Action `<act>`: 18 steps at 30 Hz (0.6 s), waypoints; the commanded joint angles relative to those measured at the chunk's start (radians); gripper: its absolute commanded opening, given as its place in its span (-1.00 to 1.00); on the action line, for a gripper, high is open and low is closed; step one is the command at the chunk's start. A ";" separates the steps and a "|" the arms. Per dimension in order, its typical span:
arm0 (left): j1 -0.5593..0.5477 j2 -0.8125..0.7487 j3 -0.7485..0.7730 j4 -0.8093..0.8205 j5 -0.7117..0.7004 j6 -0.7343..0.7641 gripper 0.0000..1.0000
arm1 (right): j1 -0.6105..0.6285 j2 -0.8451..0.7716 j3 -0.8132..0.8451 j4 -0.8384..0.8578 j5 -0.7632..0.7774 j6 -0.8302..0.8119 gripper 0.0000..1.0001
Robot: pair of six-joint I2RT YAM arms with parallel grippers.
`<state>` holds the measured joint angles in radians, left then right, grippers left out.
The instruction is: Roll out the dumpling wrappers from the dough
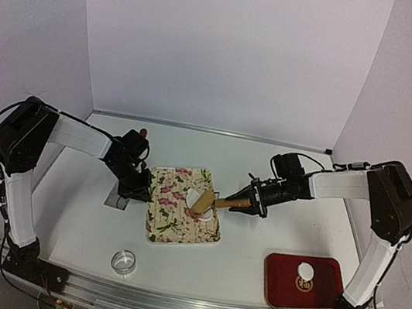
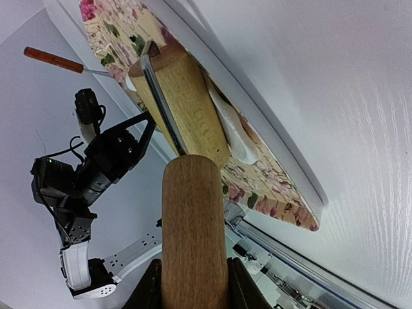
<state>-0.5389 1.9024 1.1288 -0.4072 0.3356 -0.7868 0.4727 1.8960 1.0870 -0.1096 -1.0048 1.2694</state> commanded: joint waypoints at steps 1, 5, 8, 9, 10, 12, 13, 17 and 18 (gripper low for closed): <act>0.003 -0.072 -0.014 -0.118 -0.053 0.041 -1.00 | 0.003 0.074 -0.099 -0.396 0.250 0.092 -1.00; 0.003 -0.072 -0.016 -0.128 -0.039 0.056 -1.00 | 0.016 0.222 0.041 -0.421 0.270 0.039 -1.00; 0.003 -0.082 -0.026 -0.123 -0.035 0.049 -1.00 | 0.032 0.365 0.170 -0.431 0.265 0.001 -1.00; 0.003 -0.084 -0.027 -0.122 -0.035 0.048 -1.00 | 0.030 0.387 0.191 -0.440 0.263 -0.009 -1.00; 0.003 -0.085 -0.029 -0.121 -0.035 0.045 -1.00 | 0.028 0.390 0.195 -0.445 0.261 -0.015 -1.00; 0.003 -0.084 -0.037 -0.116 -0.032 0.041 -1.00 | 0.021 0.343 0.167 -0.454 0.268 -0.024 -1.00; 0.003 -0.082 -0.042 -0.110 -0.029 0.039 -1.00 | 0.019 0.311 0.146 -0.464 0.270 -0.029 -1.00; 0.003 -0.068 -0.041 -0.092 -0.025 0.037 -1.00 | 0.019 0.172 0.056 -0.535 0.255 -0.062 -1.00; 0.003 -0.066 -0.036 -0.089 -0.025 0.037 -1.00 | 0.018 0.145 0.040 -0.550 0.248 -0.068 -1.00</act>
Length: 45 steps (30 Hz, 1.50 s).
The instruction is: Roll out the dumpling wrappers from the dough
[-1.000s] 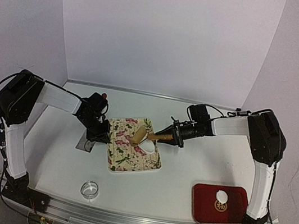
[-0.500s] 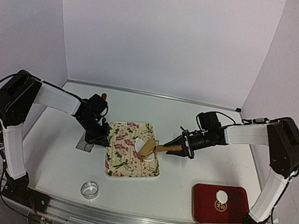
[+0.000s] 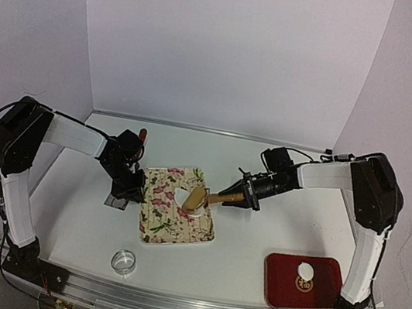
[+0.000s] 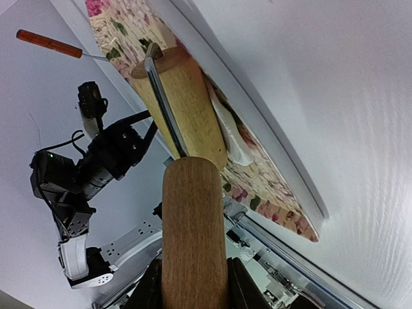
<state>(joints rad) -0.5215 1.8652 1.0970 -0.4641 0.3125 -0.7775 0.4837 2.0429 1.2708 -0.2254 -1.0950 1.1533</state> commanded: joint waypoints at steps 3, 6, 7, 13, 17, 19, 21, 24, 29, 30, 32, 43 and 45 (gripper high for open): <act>-0.014 -0.031 0.003 -0.033 -0.007 0.030 -1.00 | 0.008 -0.027 -0.139 -0.462 0.331 0.018 -1.00; -0.014 -0.035 -0.001 -0.030 -0.005 0.030 -1.00 | 0.012 0.035 -0.111 -0.475 0.336 -0.009 -1.00; -0.014 -0.033 0.000 -0.030 -0.003 0.031 -1.00 | 0.017 0.080 -0.079 -0.474 0.341 -0.017 -1.00; -0.014 -0.027 0.007 -0.030 0.010 0.035 -1.00 | 0.033 0.276 0.145 -0.474 0.368 -0.045 -1.00; -0.014 -0.018 0.011 -0.028 0.012 0.038 -1.00 | 0.032 0.205 0.086 -0.477 0.352 -0.046 -1.00; -0.014 -0.014 0.008 -0.028 0.014 0.037 -1.00 | 0.033 0.125 0.004 -0.479 0.343 -0.043 -1.00; -0.014 -0.012 0.005 -0.028 0.014 0.038 -1.00 | 0.033 0.060 -0.061 -0.482 0.342 -0.035 -1.00; -0.014 -0.009 0.006 -0.026 0.015 0.041 -1.00 | 0.034 0.044 -0.095 -0.484 0.348 -0.035 -1.00; -0.014 -0.008 0.012 -0.025 0.018 0.044 -1.00 | 0.034 0.205 0.042 -0.482 0.351 -0.064 -1.00; -0.014 -0.008 0.014 -0.024 0.017 0.043 -1.00 | 0.036 0.234 0.085 -0.483 0.349 -0.065 -1.00; -0.014 -0.003 0.017 -0.022 0.018 0.042 -1.00 | 0.037 0.270 0.160 -0.484 0.351 -0.062 -1.00; -0.014 -0.008 0.013 -0.023 0.010 0.039 -1.00 | 0.028 0.039 -0.041 -0.522 0.345 -0.077 -1.00; -0.014 -0.016 0.011 -0.028 0.004 0.042 -1.00 | 0.029 0.044 -0.050 -0.521 0.349 -0.082 -1.00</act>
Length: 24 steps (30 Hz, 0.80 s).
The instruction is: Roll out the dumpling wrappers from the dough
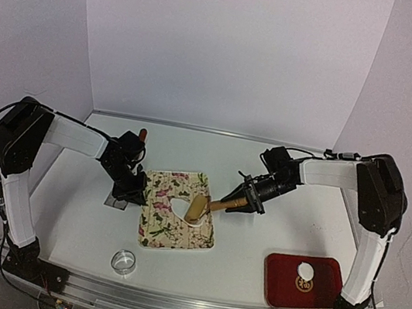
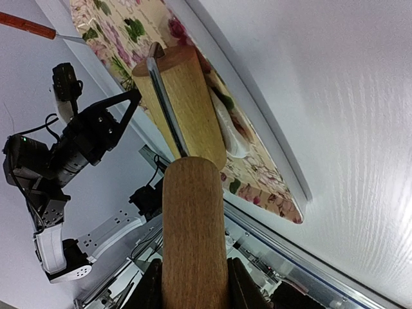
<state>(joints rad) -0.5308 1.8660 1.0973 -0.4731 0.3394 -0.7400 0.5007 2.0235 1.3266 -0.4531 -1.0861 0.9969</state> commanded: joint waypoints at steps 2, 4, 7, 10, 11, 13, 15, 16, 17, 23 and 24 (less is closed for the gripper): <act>-0.005 -0.019 0.012 -0.022 -0.024 0.008 -1.00 | 0.018 0.113 -0.077 -0.292 0.343 0.062 -1.00; -0.004 -0.019 0.015 -0.024 -0.022 0.010 -1.00 | 0.034 0.207 0.011 -0.294 0.353 0.046 -1.00; -0.004 -0.019 0.022 -0.030 -0.020 0.012 -1.00 | 0.070 0.329 0.135 -0.296 0.343 0.046 -1.00; -0.004 -0.018 0.025 -0.030 -0.023 0.011 -1.00 | 0.080 0.362 0.174 -0.301 0.345 0.040 -1.00; -0.003 -0.016 0.026 -0.028 -0.022 0.011 -1.00 | 0.076 0.350 0.162 -0.305 0.348 0.034 -1.00; -0.003 -0.010 0.030 -0.026 -0.020 0.012 -1.00 | 0.065 0.284 0.096 -0.312 0.361 0.024 -1.00; -0.003 -0.004 0.034 -0.025 -0.018 0.014 -1.00 | 0.046 0.198 0.005 -0.315 0.361 0.022 -1.00; -0.003 -0.002 0.035 -0.024 -0.018 0.013 -1.00 | 0.033 0.161 -0.026 -0.316 0.359 0.023 -1.00; -0.003 -0.003 0.035 -0.024 -0.018 0.014 -1.00 | 0.021 0.117 -0.063 -0.319 0.360 0.024 -1.00; 0.004 -0.013 0.021 -0.024 -0.020 0.016 -1.00 | 0.017 0.043 -0.106 -0.372 0.356 -0.008 -1.00; 0.005 -0.016 0.019 -0.022 -0.020 0.016 -1.00 | 0.018 0.062 -0.093 -0.373 0.357 -0.015 -1.00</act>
<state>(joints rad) -0.5331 1.8660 1.0977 -0.4805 0.3401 -0.7311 0.4991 1.9739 1.2931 -0.5288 -1.0591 0.9431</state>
